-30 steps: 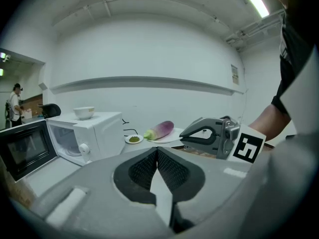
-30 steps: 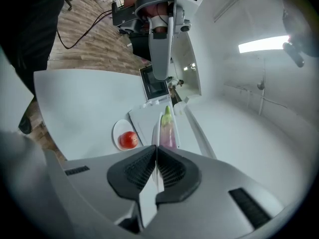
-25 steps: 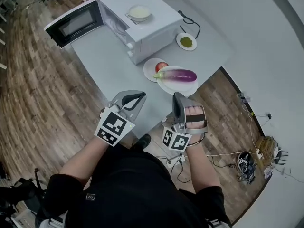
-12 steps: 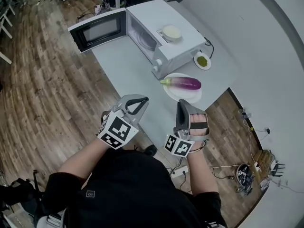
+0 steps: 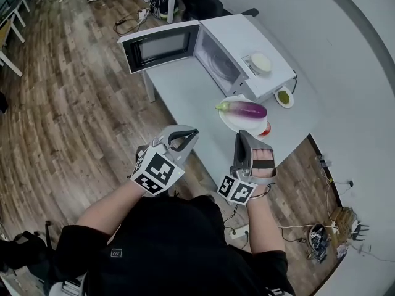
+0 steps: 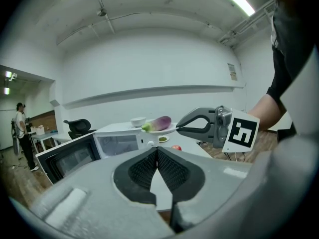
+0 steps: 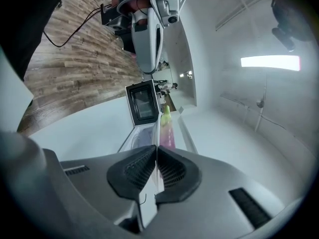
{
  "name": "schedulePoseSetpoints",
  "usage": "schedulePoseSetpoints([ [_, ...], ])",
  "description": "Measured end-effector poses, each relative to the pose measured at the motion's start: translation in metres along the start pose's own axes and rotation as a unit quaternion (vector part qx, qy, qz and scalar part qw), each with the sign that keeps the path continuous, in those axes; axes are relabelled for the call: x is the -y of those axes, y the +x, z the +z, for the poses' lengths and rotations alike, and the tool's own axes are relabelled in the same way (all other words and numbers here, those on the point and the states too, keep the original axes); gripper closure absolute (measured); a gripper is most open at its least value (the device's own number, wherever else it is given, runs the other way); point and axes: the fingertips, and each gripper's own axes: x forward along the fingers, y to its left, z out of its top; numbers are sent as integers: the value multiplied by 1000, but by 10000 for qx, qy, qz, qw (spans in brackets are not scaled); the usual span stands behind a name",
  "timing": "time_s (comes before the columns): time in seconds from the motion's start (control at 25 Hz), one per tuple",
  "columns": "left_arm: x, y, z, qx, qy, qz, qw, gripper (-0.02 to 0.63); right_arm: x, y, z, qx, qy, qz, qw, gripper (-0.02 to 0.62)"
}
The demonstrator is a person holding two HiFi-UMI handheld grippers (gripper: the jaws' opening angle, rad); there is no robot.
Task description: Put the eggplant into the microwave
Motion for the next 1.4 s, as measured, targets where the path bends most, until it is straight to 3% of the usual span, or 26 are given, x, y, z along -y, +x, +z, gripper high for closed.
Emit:
schedulePoseSetpoints([
  [0.4, -38, -15, -12, -59, -170, 164, 9997, 597, -5, 29, 51, 390, -80, 28, 9992, 571],
  [0.88, -94, 20, -5, -114, -358, 541, 9978, 597, 8, 79, 56, 936, -169, -11, 9955, 571],
  [1.2, -138, 37, -9, -119, -443, 420, 9981, 597, 18, 112, 64, 848, -139, -70, 9963, 571],
  [1.4, -179, 47, -21, -222, -257, 216, 9992, 597, 19, 141, 80, 527, -115, -151, 9984, 571],
])
